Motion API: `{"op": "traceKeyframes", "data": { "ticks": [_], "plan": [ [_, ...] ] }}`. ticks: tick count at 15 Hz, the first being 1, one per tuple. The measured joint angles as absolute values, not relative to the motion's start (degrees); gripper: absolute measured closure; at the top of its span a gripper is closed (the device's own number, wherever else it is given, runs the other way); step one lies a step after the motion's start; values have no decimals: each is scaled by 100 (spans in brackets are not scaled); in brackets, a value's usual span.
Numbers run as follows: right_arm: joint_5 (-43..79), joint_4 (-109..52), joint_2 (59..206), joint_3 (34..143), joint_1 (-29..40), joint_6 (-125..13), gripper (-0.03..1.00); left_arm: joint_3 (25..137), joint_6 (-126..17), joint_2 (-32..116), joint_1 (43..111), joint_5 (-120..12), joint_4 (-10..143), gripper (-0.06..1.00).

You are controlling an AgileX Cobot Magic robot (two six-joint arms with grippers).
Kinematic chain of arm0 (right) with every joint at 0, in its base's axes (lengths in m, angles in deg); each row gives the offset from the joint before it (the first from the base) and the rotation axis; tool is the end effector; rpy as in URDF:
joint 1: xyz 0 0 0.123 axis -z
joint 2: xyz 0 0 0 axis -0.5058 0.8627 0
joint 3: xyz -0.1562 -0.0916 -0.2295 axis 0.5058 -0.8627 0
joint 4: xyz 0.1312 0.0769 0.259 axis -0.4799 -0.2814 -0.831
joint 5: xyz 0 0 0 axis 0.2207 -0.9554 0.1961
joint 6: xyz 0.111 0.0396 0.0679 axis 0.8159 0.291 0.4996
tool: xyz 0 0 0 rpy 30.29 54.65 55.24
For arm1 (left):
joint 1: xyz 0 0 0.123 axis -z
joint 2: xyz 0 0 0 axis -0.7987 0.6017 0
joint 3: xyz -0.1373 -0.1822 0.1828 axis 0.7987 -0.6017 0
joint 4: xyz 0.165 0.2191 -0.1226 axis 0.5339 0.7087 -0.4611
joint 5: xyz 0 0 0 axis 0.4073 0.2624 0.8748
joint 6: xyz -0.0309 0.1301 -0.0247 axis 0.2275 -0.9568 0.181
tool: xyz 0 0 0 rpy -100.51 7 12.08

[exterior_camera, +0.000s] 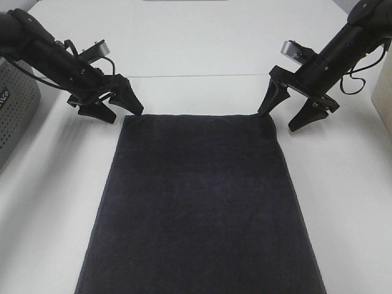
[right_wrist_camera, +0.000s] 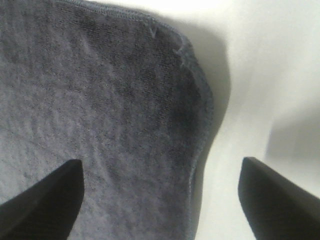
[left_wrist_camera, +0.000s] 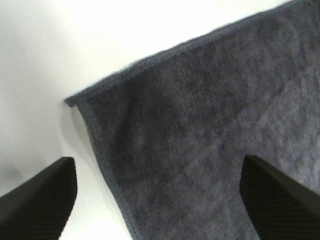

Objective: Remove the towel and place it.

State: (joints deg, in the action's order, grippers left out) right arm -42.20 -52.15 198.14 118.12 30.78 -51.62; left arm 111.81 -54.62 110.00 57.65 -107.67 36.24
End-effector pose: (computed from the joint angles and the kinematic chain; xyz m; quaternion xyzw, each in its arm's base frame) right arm 0.5251 0.0630 0.0613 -0.0532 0.9660 0.2526 0.0145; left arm 0.5497 -0.1246 0.0551 0.1382 0.9328 -0.3027 0.1384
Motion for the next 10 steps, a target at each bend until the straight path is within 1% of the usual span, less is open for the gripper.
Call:
{"op": "traceKeyframes", "data": {
  "ticks": [5,6,8,10],
  "plan": [
    [-4231,-5708,20204,11938,3078,-5483,15,11461,-5496,11333,5765,-10830,3418,11],
    [-4048,-5954,20290,12001,3078,-5563,15,11467,-5525,11344,5765,-10836,3401,11],
    [-3676,-5948,20290,12018,3078,-5569,15,11467,-5525,11356,5765,-10819,3389,12],
    [-3584,-5897,20284,12018,3073,-5557,15,11479,-5508,11361,5765,-10807,3447,12]
  ]
}}
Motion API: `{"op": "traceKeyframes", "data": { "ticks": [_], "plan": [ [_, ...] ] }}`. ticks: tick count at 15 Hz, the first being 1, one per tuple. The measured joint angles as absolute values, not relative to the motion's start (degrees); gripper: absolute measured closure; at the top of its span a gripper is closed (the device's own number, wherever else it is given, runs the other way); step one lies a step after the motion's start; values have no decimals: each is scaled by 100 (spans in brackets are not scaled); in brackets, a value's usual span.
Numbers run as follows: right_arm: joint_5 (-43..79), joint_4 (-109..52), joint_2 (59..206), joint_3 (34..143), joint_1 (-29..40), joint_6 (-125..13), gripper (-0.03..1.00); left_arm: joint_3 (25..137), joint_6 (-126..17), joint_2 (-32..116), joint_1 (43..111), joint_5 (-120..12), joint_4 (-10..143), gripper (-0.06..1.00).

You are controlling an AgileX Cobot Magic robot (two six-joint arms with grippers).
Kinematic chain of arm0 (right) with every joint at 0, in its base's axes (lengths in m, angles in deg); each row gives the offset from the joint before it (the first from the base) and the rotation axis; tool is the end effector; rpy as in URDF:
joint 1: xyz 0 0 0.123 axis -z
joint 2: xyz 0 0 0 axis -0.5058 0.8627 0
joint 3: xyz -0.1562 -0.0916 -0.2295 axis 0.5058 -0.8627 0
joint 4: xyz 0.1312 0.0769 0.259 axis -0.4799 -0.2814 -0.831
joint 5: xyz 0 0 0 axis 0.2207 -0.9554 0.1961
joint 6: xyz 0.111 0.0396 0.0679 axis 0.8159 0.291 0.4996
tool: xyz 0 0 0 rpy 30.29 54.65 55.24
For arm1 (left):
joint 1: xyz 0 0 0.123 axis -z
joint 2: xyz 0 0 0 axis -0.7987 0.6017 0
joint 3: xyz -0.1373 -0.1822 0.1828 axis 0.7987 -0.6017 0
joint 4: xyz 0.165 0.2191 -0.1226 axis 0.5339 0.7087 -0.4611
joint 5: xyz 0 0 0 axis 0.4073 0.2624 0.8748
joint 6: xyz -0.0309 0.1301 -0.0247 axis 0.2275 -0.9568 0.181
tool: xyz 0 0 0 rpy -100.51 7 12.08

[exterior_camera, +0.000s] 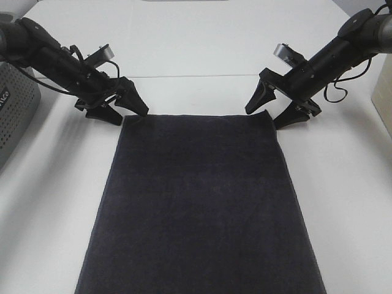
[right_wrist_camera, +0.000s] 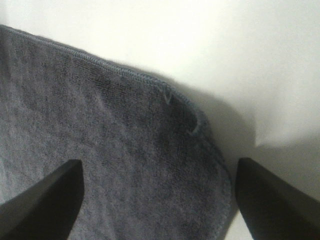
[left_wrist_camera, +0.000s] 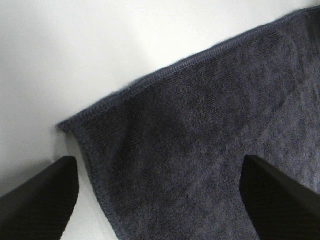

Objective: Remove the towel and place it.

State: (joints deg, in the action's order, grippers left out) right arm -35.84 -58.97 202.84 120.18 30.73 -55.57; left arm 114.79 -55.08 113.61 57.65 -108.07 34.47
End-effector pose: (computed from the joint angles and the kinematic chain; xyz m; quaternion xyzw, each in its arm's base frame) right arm 0.5453 0.0720 0.0339 -0.0394 0.9552 0.2868 0.0620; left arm 0.5564 -0.1280 0.0380 0.1329 0.9297 -0.3161 0.1345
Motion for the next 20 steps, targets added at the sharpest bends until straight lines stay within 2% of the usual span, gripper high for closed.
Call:
{"op": "traceKeyframes", "data": {
  "ticks": [8,15,18,20],
  "plan": [
    [-3183,-4802,20192,12104,3073,-4950,15,11536,-4671,11310,5771,-10532,4272,12],
    [-3263,-5083,20301,12133,3038,-4990,16,11605,-4643,11407,5834,-10601,4157,15],
    [-3206,-5278,20439,12150,2591,-5002,26,11673,-4643,11522,6309,-10561,3888,16],
    [-3137,-5215,20467,12150,2483,-4898,37,11673,-4390,11533,6430,-10498,3882,24]
  ]
}}
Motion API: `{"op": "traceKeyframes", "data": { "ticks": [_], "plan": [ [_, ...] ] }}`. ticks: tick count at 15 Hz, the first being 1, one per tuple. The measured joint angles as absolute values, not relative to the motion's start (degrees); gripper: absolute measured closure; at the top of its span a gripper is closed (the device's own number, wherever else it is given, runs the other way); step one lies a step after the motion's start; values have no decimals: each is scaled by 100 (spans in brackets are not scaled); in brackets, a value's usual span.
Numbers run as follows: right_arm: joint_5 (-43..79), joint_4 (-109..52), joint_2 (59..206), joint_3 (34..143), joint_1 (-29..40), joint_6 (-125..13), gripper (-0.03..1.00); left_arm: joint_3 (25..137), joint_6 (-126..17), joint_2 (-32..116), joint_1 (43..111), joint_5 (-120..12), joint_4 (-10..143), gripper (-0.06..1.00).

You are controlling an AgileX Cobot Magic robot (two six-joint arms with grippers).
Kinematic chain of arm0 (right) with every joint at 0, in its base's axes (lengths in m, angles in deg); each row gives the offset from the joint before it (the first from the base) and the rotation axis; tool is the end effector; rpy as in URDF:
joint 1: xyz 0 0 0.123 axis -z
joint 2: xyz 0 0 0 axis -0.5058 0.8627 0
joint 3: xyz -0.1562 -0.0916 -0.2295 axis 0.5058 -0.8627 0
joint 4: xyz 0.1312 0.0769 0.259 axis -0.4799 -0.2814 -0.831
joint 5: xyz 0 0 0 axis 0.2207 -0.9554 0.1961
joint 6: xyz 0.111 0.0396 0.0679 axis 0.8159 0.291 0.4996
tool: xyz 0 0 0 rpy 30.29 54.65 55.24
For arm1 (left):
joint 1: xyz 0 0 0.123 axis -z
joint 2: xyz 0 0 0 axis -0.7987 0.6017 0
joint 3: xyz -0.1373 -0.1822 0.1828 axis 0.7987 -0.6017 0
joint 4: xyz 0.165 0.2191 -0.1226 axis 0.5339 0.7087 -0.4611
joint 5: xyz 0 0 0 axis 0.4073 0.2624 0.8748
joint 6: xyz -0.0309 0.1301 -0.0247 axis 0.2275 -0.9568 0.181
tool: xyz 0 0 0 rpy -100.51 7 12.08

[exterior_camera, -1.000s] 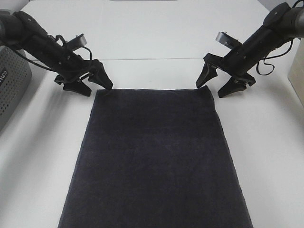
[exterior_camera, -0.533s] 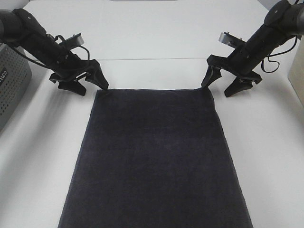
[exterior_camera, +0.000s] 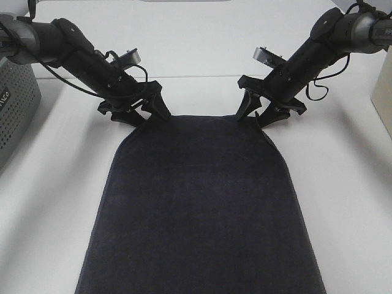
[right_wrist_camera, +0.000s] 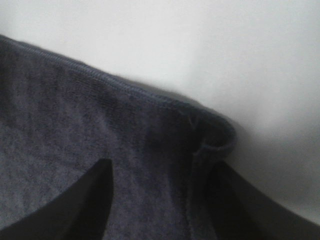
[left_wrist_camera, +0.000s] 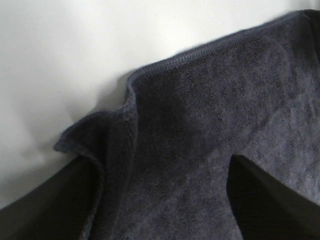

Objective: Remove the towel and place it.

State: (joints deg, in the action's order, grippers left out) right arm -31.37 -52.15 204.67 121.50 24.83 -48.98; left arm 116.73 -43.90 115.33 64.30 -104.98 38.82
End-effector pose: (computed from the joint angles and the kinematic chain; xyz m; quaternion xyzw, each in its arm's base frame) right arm 0.5452 0.1140 0.0154 -0.0517 0.9694 0.2328 0.0584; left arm 0.5483 -0.1845 0.0260 0.1089 0.9431 -0.2951 0.1075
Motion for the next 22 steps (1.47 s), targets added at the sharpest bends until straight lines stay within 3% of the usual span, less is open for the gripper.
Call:
{"op": "traceKeyframes", "data": {
  "ticks": [2,4,5,6,7,10,16,18,22],
  "plan": [
    [-3097,-5094,20479,12150,2517,-4795,55,11673,-4190,11573,6430,-10435,4014,44],
    [-3068,-4991,20484,12150,2557,-4732,75,11673,-4156,11602,6430,-10383,4277,79],
    [-3045,-4951,20490,12150,2574,-4709,85,11668,-4156,11602,6430,-10360,4323,91],
    [-3045,-4934,20490,12150,2580,-4709,94,11668,-4156,11602,6430,-10360,4352,93],
    [-3040,-4928,20479,12150,2580,-4709,95,11668,-4150,11602,6430,-10360,4369,93],
    [-3034,-4854,20456,12242,2580,-4709,95,11851,-4327,11613,6447,-10417,4530,94],
    [-2839,-4281,20691,13428,2557,-4824,95,13174,-4425,11906,6458,-10240,5297,94],
    [-2501,-4281,20696,14104,2557,-5013,95,13639,-4757,11906,6458,-9718,5360,94],
    [-1796,-4332,20725,14212,2557,-5219,95,13679,-5049,11906,6458,-8721,5360,94]
  ]
}}
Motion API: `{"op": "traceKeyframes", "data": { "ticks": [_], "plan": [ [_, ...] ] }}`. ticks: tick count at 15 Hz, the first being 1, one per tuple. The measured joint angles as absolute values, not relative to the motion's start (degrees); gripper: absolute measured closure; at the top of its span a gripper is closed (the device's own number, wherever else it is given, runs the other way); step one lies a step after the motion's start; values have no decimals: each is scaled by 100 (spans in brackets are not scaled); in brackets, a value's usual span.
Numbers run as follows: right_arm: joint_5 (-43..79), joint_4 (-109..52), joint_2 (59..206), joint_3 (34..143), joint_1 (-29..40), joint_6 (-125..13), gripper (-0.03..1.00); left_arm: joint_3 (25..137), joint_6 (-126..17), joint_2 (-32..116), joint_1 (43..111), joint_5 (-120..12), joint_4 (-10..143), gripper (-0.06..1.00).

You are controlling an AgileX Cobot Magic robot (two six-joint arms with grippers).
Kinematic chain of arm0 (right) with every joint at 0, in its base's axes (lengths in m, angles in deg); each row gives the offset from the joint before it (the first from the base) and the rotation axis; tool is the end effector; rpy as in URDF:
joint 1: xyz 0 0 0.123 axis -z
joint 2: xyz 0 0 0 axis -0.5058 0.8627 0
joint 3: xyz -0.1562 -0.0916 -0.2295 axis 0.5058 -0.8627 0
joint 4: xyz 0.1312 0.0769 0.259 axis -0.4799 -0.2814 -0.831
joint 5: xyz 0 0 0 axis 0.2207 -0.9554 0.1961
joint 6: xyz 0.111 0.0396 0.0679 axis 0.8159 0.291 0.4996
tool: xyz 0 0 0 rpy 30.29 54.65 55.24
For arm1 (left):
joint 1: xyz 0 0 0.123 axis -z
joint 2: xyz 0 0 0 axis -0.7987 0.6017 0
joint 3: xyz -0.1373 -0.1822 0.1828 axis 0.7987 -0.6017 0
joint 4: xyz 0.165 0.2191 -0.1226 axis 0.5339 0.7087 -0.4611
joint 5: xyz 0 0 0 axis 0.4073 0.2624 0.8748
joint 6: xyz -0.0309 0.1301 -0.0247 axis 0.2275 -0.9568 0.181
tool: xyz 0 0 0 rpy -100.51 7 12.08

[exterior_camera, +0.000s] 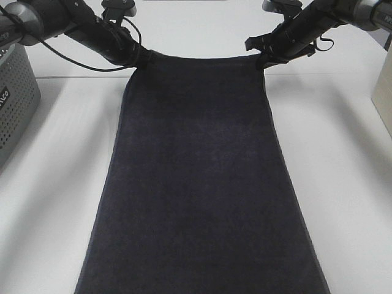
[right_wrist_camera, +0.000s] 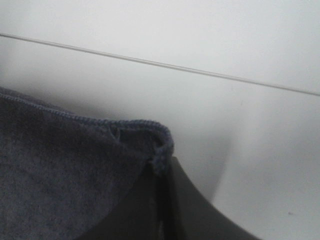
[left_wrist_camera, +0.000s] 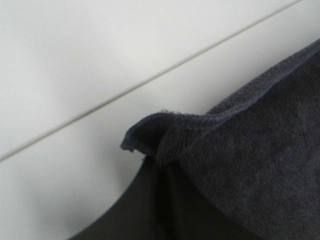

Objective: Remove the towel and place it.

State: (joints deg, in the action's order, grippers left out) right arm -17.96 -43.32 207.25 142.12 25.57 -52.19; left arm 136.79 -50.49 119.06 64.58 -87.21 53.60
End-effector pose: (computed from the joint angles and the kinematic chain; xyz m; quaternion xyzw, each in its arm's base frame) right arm 0.6403 0.0913 0.1121 -0.1091 0.9308 0.1358 0.3213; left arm 0.6429 -0.1692 0.1099 0.2116 0.8875 -0.1362 0.3861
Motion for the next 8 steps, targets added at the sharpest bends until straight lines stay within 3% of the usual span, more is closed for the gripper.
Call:
{"op": "traceKeyframes", "data": {
  "ticks": [8],
  "plan": [
    [-622,-4911,21052,14212,2557,-6050,95,13690,-5634,12226,6458,-7427,5057,94]
  ]
}}
